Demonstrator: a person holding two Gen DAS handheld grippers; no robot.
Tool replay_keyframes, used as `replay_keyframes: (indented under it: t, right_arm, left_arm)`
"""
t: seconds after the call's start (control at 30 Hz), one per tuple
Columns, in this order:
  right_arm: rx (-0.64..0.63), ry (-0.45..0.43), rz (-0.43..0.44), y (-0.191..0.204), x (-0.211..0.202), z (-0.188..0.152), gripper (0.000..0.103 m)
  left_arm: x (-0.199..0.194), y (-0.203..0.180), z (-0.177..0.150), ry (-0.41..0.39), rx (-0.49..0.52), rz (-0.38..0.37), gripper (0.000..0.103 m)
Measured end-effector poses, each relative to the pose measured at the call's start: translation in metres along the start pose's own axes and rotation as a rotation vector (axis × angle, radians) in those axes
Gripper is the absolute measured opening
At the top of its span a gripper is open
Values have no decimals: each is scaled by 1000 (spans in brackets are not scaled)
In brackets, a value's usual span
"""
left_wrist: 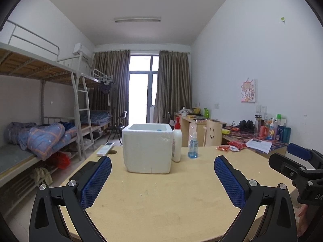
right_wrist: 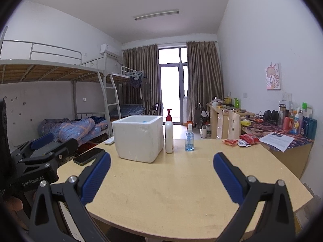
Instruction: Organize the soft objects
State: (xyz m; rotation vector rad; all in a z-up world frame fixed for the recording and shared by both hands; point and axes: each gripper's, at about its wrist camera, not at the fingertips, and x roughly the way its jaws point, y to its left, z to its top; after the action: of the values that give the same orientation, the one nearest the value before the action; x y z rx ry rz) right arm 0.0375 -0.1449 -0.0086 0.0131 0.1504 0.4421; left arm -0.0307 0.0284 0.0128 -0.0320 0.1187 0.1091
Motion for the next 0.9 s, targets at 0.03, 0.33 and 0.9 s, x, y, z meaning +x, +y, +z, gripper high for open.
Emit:
replay_keyframes:
  t: [0.03,0.33,0.9]
  right_arm:
    - [-2,5,-5,1,0,-2,103]
    - [-1,25,1,6,0,-12,103]
    - [14,34,-4,2,-1,-13,103]
  left_arm:
    - [-1,-1,-1,-1,5,6,102]
    - [-4,-4,-6,16,15,-10,102]
    - [-2,-13,-6,21,35,-13,102]
